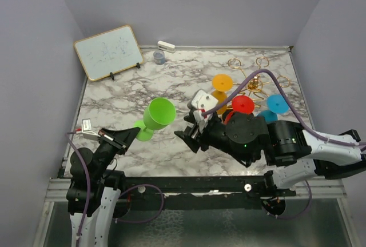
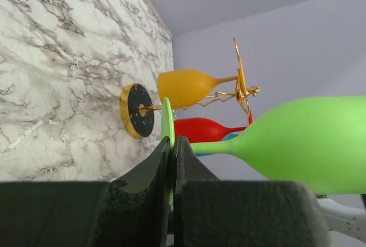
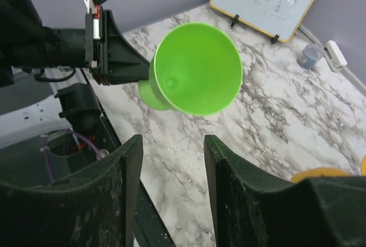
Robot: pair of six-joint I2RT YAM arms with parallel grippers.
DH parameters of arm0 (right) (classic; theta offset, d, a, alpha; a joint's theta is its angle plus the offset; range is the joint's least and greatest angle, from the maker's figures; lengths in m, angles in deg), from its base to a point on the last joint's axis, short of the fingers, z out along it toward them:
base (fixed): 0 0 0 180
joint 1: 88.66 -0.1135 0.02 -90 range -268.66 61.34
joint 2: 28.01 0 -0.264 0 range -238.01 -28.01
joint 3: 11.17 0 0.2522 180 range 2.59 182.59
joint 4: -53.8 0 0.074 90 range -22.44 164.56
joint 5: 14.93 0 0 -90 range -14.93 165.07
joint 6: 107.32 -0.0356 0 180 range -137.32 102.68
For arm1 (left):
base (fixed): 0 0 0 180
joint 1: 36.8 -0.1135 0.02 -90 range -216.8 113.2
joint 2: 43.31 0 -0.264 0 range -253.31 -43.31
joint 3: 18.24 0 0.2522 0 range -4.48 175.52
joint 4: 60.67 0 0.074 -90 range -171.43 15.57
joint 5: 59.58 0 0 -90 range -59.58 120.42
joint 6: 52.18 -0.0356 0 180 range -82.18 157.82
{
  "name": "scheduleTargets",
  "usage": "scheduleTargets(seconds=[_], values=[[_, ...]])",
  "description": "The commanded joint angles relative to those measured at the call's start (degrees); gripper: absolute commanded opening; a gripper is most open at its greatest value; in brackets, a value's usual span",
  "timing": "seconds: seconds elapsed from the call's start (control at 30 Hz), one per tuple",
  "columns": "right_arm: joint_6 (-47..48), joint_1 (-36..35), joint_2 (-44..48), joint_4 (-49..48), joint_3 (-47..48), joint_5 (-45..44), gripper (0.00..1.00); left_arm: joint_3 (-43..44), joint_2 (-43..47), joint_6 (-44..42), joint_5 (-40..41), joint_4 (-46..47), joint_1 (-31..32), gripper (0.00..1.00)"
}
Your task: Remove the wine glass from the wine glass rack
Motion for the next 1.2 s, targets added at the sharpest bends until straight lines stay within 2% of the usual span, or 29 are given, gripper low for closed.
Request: scheduleTargets(seconds=[0.0,0.2,0.33,0.4,0.53,0.7,0.93,1.17], values=[[1.19,8.08,-4.22,1.35,10.7,7.89,0.47,0.79,0.99,-1.85,1.35,-0.9,-0.03,0.0],[2.4,20.08,-15.08,5.36,25.14,18.91,0.49,1.59,0.97,-3.56,1.99,-2.37,-0.09,0.0],[-1.53,34.23,-21.16,9.16,34.5,38.57,0.51,1.16,1.06,-4.3,2.19,-2.41,-0.1,0.0],[-3.94,38.8,-22.94,10.87,35.7,48.9,0.5,0.8,0.98,-4.49,1.95,-2.32,-0.09,0.0],[-4.78,39.46,-21.34,10.62,29.96,55.5,0.49,0.65,1.06,-4.82,2.34,-2.3,-0.11,0.0],[-4.39,39.46,-17.01,9.2,22.23,59.6,0.48,-0.03,0.97,-4.4,2.26,-1.39,-0.09,0.0],[-3.81,39.46,-14.44,9.85,16.62,56.81,0.48,-0.67,0.97,-3.78,2.47,-0.25,-0.11,0.0],[-3.6,39.47,-15.52,7.37,13.08,60.06,0.45,-0.68,1.05,-3.84,2.57,-0.31,-0.11,0.0]])
